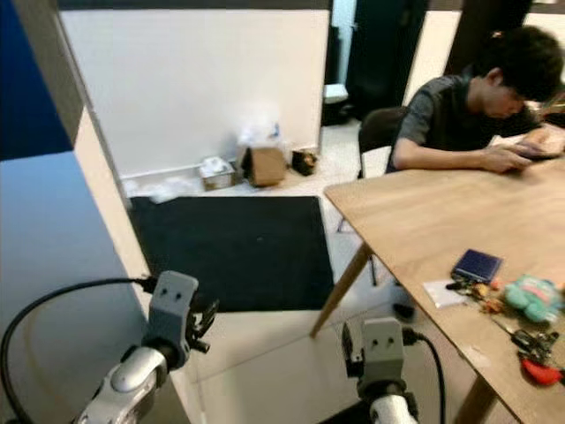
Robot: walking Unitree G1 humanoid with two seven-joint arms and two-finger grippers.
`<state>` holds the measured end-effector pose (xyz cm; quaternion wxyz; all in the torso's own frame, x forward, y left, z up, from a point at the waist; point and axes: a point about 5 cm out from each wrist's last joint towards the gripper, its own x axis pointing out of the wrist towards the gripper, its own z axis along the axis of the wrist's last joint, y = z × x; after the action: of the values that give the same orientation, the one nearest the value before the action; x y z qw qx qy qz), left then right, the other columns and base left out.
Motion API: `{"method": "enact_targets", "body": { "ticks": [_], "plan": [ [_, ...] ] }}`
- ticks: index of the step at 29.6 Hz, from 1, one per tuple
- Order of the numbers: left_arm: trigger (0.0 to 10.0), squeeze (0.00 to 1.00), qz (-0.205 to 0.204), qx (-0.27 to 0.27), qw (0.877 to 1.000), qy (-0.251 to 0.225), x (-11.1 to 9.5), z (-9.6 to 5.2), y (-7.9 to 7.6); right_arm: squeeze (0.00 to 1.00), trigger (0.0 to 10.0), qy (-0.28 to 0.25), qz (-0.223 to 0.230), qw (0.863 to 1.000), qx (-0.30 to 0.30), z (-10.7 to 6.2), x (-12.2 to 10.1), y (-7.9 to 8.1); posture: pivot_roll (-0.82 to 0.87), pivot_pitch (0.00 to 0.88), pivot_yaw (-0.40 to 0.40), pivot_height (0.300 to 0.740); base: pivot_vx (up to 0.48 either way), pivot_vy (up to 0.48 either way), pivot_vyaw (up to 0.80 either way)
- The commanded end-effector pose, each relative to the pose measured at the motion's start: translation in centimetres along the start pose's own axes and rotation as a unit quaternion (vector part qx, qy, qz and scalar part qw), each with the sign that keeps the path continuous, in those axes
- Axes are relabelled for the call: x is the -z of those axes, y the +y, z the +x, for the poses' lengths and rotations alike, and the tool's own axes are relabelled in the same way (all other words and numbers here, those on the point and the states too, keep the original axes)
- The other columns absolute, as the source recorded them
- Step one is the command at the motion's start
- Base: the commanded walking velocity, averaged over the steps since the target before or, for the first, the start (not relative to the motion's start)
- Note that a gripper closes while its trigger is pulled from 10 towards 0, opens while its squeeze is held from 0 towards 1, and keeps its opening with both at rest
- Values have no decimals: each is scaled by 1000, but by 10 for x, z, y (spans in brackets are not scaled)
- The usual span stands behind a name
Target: Hang keys on a hook
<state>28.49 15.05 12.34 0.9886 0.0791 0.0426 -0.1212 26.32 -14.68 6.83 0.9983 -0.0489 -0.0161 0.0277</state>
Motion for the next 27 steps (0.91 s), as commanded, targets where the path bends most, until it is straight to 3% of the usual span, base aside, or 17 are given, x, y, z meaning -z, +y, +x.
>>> {"method": "enact_targets", "body": {
  "ticks": [1,27],
  "plan": [
    [10000,0,-3,-6,1000,7,2,1,3,0,10000,12,-3,1000,4,-3,6,-4,61,89,30,740,0,0,-800],
    [10000,0,-3,-4,1000,6,2,1,1,0,10000,13,-2,1000,4,-4,6,-4,62,91,32,740,0,0,-800]
  ]
}}
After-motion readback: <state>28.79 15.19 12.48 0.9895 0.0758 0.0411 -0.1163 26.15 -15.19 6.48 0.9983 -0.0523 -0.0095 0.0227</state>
